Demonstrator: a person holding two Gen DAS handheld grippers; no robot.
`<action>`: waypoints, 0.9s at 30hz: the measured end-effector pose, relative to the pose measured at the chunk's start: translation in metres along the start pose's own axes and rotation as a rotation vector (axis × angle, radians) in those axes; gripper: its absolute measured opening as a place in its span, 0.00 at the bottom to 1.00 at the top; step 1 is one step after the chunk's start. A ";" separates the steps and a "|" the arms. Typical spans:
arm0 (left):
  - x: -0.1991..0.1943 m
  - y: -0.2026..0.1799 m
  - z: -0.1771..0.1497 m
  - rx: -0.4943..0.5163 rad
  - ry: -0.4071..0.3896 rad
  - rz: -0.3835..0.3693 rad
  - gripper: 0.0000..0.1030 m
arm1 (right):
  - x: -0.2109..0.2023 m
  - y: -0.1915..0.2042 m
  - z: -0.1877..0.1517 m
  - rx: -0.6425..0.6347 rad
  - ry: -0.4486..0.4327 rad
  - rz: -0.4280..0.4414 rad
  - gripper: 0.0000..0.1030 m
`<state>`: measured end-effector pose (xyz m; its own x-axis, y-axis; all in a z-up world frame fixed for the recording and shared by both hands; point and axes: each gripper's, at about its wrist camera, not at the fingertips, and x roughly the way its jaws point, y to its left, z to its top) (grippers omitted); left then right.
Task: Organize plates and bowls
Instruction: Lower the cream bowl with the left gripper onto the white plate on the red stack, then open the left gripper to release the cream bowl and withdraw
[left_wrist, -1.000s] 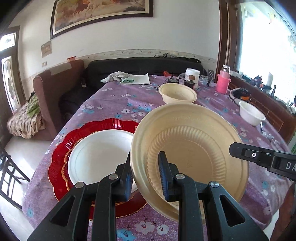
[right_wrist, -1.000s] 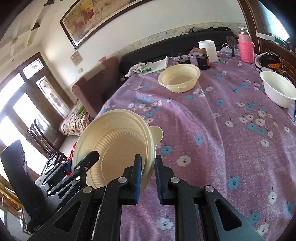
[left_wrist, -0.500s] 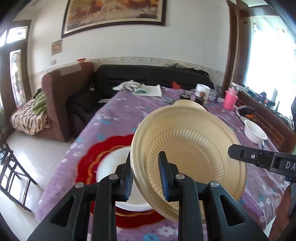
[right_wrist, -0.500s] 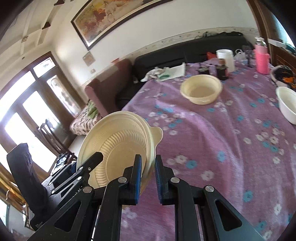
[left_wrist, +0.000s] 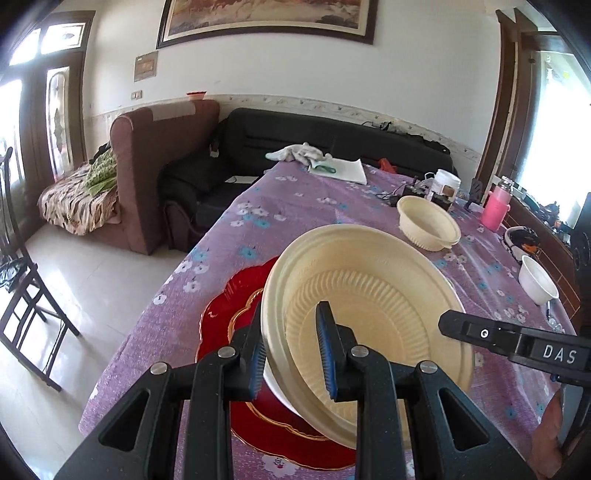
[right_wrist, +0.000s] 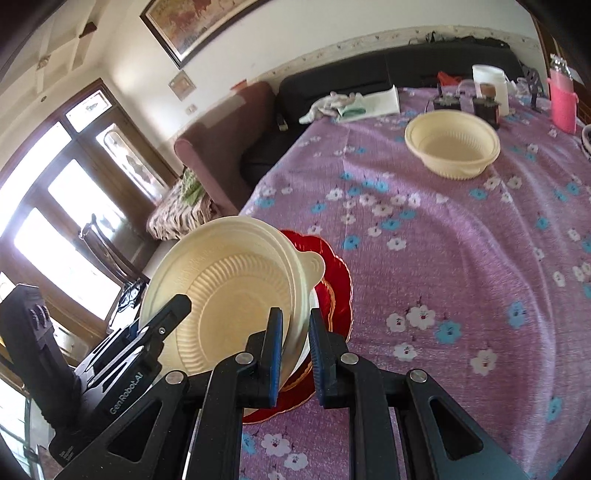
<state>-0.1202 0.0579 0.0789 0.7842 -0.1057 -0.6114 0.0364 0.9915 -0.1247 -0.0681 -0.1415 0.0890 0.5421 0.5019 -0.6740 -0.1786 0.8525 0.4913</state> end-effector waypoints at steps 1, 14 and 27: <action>0.002 0.001 -0.001 -0.002 0.006 -0.001 0.23 | 0.004 -0.001 0.000 0.003 0.007 -0.001 0.16; 0.017 0.008 -0.007 -0.022 0.042 0.002 0.23 | 0.022 -0.002 -0.002 0.009 0.037 -0.028 0.16; 0.016 0.014 -0.008 -0.040 0.037 0.016 0.32 | 0.014 -0.002 -0.004 0.004 0.017 -0.011 0.24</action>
<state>-0.1121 0.0698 0.0615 0.7611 -0.0937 -0.6418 -0.0009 0.9894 -0.1455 -0.0637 -0.1361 0.0763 0.5299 0.4946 -0.6889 -0.1693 0.8577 0.4855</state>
